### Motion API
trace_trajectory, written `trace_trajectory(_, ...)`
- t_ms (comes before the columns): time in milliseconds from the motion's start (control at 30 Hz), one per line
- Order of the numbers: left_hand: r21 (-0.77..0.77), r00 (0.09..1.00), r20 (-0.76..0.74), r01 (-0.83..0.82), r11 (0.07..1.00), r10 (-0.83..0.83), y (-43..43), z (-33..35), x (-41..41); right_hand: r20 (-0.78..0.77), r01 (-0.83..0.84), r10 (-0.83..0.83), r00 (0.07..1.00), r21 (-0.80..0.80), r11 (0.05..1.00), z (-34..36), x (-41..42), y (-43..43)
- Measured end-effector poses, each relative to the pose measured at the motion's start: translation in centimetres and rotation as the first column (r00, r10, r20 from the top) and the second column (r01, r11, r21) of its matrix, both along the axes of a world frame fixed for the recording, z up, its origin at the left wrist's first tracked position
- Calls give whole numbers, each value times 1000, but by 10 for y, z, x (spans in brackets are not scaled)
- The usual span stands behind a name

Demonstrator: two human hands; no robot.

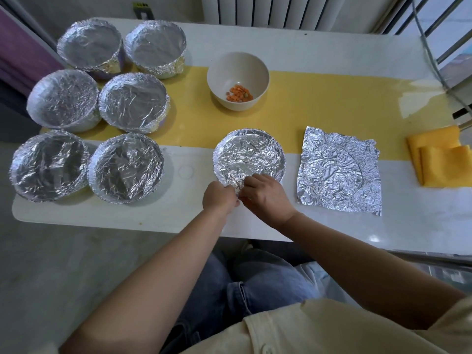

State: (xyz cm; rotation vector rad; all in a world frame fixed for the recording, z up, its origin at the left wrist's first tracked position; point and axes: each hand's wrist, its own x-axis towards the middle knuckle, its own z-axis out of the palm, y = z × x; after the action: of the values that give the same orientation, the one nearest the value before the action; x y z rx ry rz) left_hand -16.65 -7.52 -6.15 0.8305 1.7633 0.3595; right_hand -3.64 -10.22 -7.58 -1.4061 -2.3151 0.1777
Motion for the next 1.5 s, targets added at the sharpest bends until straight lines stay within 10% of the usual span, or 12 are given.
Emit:
trace_trajectory(533,28,948,-207,253,967,-242,34,-5,-31,-30,-11,8,1000,-99,995,9,-11,8)
trace_trajectory(1500,124,786,-579,347,930,-216,22,2,-57,-29,-104,101,994,-141,984,10,-54,20)
